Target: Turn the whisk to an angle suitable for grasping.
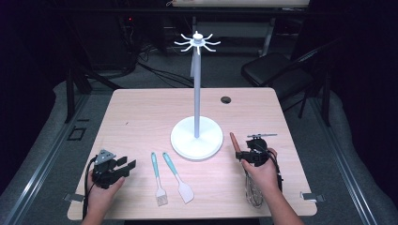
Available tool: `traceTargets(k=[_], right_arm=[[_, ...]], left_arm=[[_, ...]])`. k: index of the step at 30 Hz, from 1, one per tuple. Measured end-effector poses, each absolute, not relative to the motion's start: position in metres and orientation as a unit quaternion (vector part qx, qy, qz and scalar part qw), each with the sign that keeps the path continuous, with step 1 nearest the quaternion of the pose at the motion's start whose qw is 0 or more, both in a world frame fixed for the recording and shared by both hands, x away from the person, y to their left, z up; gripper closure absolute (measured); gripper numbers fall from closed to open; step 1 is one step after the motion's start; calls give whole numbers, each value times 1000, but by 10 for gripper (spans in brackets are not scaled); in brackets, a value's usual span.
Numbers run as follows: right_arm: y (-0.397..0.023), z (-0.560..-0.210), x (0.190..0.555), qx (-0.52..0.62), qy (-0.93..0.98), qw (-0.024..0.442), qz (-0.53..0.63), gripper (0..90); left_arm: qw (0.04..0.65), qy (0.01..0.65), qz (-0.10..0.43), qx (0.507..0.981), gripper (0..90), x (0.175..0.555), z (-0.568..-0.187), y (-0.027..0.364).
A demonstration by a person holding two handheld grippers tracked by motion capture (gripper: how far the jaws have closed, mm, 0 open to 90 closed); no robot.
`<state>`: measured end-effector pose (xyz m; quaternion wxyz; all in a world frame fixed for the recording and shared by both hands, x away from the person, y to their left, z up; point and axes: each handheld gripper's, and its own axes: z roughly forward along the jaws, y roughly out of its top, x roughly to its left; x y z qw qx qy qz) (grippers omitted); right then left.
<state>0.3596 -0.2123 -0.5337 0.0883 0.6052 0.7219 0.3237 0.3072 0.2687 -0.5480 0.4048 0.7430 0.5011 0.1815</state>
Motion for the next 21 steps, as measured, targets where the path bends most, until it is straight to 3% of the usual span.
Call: traceTargets(k=[6, 11, 21], right_arm=[[-206, -526, 353, 573, 736, 103, 344, 705], [-193, -516, 344, 529, 752, 148, 365, 705], [-168, -506, 311, 451, 769, 216, 398, 705]], left_arm=[[411, 495, 179, 744, 539, 306, -546, 264], [434, 488, 178, 736, 527, 303, -538, 260], [506, 480, 102, 710, 486, 302, -517, 226]])
